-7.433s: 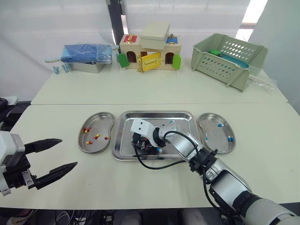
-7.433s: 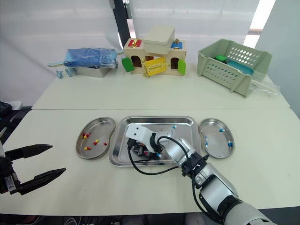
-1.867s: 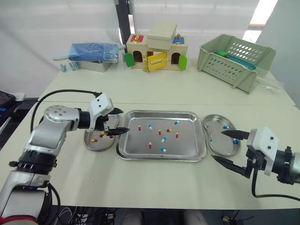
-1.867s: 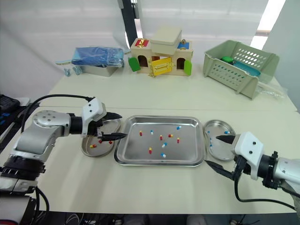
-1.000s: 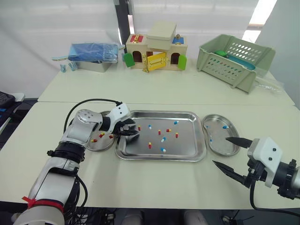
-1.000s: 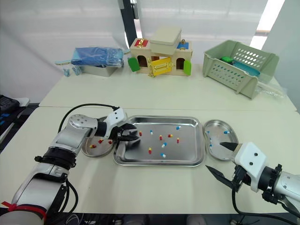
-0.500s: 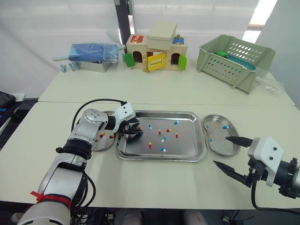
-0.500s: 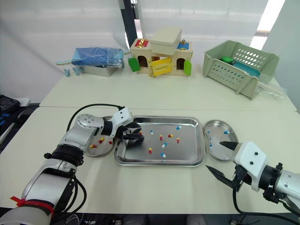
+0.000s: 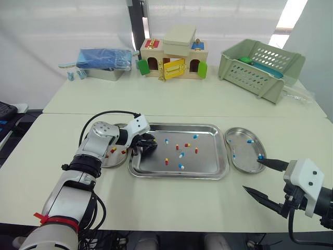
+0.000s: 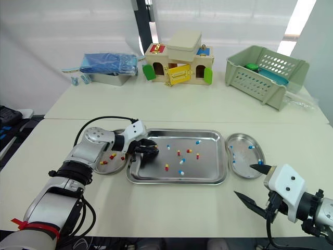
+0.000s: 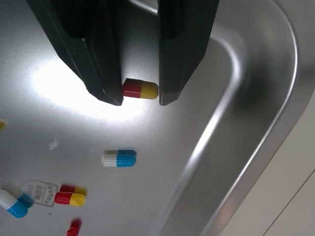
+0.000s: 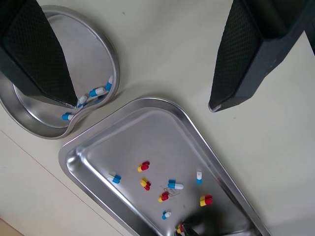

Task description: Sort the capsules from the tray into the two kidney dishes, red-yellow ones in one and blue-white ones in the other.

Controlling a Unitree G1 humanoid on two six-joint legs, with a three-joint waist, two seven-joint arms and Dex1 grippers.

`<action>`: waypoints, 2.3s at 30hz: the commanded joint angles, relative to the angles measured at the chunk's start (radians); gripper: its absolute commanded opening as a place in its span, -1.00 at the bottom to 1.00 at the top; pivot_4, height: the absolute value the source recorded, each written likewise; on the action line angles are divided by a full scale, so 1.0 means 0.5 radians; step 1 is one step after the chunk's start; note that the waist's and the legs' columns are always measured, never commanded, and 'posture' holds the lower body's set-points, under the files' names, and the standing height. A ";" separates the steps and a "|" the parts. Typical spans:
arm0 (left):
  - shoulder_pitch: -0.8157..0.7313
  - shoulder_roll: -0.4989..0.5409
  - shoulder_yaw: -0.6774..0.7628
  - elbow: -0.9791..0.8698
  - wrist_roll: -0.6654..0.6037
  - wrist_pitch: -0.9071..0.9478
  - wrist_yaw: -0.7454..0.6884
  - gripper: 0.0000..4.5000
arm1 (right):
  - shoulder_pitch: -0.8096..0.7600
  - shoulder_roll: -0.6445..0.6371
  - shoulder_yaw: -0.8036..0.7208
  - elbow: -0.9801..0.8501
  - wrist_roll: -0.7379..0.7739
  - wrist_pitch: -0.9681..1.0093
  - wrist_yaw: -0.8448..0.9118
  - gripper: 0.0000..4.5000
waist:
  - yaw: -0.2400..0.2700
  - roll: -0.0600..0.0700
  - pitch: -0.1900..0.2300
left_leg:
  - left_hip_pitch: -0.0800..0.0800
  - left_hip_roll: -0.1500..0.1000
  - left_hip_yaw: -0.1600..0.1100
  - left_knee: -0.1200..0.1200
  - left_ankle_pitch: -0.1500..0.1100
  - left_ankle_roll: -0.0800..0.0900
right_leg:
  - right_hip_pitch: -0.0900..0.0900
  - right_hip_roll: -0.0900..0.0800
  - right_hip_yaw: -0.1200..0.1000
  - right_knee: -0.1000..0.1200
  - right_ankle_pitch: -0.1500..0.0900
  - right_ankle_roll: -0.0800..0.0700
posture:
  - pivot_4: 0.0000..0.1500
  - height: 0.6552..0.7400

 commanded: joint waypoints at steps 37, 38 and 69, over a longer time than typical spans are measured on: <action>0.358 0.506 0.579 -0.902 -0.335 0.665 0.112 -0.82 | -0.292 -0.124 0.110 0.083 0.060 -0.022 0.023 1.00 | -0.032 0.000 -0.001 | 0.001 0.001 -0.001 -0.001 0.000 0.000 | 0.000 0.000 0.000 0.000 0.000 0.000 | 1.00 1.00; 0.406 0.539 0.609 -0.930 -0.341 0.689 0.129 -0.82 | -0.300 -0.130 0.113 0.094 0.060 -0.025 0.030 1.00 | -0.031 0.000 -0.001 | 0.001 0.001 -0.001 -0.001 0.000 0.000 | 0.000 0.000 0.000 0.000 0.000 0.000 | 1.00 1.00; 1.172 0.666 1.269 -1.648 -0.902 0.908 0.224 0.98 | -0.587 -0.232 0.329 0.423 0.014 -0.163 0.204 1.00 | -0.005 -0.001 -0.001 | -0.001 0.002 0.001 -0.002 0.000 0.000 | -0.002 0.000 0.002 -0.001 0.000 0.000 | 1.00 1.00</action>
